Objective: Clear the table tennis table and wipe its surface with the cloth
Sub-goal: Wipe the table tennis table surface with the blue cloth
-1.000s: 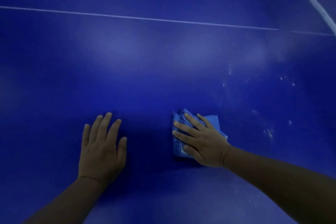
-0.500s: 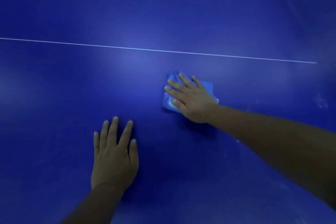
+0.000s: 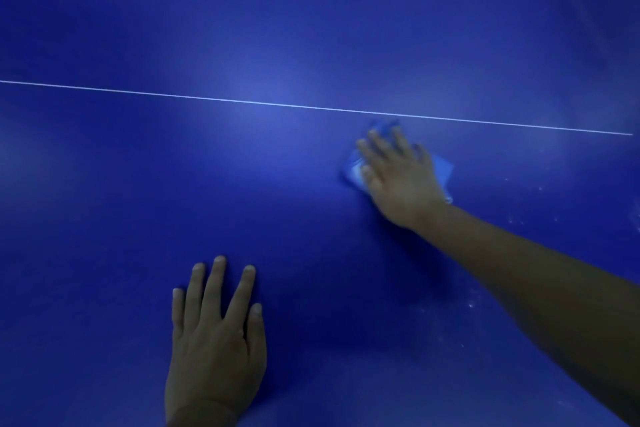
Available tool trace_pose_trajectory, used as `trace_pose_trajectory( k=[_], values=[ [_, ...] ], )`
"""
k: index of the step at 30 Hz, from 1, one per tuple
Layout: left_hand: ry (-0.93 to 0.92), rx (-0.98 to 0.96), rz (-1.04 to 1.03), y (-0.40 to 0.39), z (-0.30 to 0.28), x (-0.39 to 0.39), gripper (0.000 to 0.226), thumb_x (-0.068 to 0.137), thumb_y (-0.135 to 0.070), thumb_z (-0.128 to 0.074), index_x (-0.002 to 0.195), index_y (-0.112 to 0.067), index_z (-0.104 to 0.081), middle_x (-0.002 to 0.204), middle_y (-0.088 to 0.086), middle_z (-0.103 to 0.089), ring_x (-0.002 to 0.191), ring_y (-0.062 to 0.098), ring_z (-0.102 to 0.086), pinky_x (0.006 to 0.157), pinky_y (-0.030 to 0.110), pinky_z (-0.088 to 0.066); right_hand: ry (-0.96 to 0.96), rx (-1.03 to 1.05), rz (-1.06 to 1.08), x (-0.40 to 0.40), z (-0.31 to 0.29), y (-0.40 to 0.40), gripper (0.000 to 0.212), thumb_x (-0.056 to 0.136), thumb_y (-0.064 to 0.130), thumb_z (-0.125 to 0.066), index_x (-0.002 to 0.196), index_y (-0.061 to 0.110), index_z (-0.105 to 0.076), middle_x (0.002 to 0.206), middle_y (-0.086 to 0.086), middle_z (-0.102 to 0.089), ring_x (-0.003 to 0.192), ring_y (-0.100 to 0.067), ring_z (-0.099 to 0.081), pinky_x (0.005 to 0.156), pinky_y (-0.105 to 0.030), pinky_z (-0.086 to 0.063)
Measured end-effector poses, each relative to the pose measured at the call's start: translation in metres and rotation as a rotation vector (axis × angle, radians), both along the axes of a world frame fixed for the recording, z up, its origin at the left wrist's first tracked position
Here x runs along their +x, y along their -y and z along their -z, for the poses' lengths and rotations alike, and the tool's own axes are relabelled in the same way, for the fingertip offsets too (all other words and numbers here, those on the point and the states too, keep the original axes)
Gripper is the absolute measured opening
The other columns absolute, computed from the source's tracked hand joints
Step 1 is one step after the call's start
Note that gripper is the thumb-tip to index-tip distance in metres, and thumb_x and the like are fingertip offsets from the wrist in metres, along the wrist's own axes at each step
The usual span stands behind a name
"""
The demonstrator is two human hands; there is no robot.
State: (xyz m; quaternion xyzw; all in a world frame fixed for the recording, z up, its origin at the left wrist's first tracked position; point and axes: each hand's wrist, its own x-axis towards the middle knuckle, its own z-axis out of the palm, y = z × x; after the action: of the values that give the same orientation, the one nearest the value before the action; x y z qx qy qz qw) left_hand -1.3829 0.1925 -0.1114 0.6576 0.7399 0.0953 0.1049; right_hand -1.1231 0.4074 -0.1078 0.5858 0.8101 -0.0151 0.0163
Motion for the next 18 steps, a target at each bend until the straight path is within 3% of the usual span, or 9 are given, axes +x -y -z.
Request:
trace_pose_trajectory(
  k=[3,6,8,11,14,18],
  values=[
    [-0.004,-0.010,0.000,-0.001,0.001,-0.001,0.056,0.097,-0.045,-0.030,0.145,-0.023,-0.048,0.158,0.009,-0.033,0.150,0.031,-0.019,0.122,0.045,-0.001,-0.001,-0.031,0.256,-0.003,-0.002,0.003,0.073,0.093,0.051,-0.001,0.156,0.026,-0.026,0.165,0.003,-0.020,0.153,-0.028,-0.005,0.118,-0.057,-0.013],
    [0.009,0.029,0.001,-0.001,0.003,-0.002,0.060,0.101,-0.050,-0.021,0.141,-0.020,-0.054,0.154,0.013,-0.039,0.146,0.036,-0.027,0.121,0.047,-0.005,-0.053,0.004,0.109,-0.083,0.001,0.026,0.062,0.098,0.045,-0.016,0.153,0.024,-0.035,0.162,0.000,-0.028,0.152,-0.032,-0.013,0.116,-0.061,-0.013],
    [-0.002,0.042,-0.022,-0.001,0.005,-0.002,0.066,0.101,-0.053,-0.016,0.137,-0.018,-0.059,0.151,0.015,-0.043,0.143,0.038,-0.032,0.119,0.051,-0.011,-0.115,-0.009,-0.041,-0.146,0.005,0.023,0.055,0.103,0.042,-0.024,0.155,0.026,-0.031,0.164,0.002,-0.023,0.153,-0.031,-0.006,0.118,-0.060,-0.006],
    [-0.018,0.043,-0.039,-0.003,0.005,0.000,0.070,0.101,-0.055,-0.012,0.135,-0.019,-0.061,0.150,0.015,-0.045,0.141,0.037,-0.033,0.115,0.053,-0.014,-0.149,-0.120,-0.126,-0.196,-0.003,-0.004,0.054,0.105,0.042,-0.022,0.157,0.028,-0.020,0.167,0.005,-0.011,0.153,-0.027,0.007,0.120,-0.058,0.002],
    [-0.012,0.059,-0.027,-0.004,0.005,0.000,0.069,0.101,-0.055,-0.013,0.136,-0.018,-0.060,0.150,0.015,-0.044,0.142,0.038,-0.032,0.119,0.048,-0.007,-0.049,-0.056,-0.018,-0.146,0.002,-0.042,0.053,0.105,0.040,-0.022,0.156,0.026,-0.023,0.166,0.003,-0.015,0.153,-0.030,-0.001,0.118,-0.060,-0.007],
    [-0.006,0.046,-0.014,-0.002,0.007,-0.003,0.069,0.101,-0.056,-0.013,0.137,-0.018,-0.059,0.151,0.015,-0.043,0.144,0.039,-0.029,0.119,0.048,-0.006,-0.046,0.039,0.511,0.010,0.000,-0.064,0.052,0.104,0.036,-0.025,0.153,0.021,-0.030,0.162,-0.002,-0.025,0.151,-0.034,-0.012,0.114,-0.064,-0.019]
  ],
)
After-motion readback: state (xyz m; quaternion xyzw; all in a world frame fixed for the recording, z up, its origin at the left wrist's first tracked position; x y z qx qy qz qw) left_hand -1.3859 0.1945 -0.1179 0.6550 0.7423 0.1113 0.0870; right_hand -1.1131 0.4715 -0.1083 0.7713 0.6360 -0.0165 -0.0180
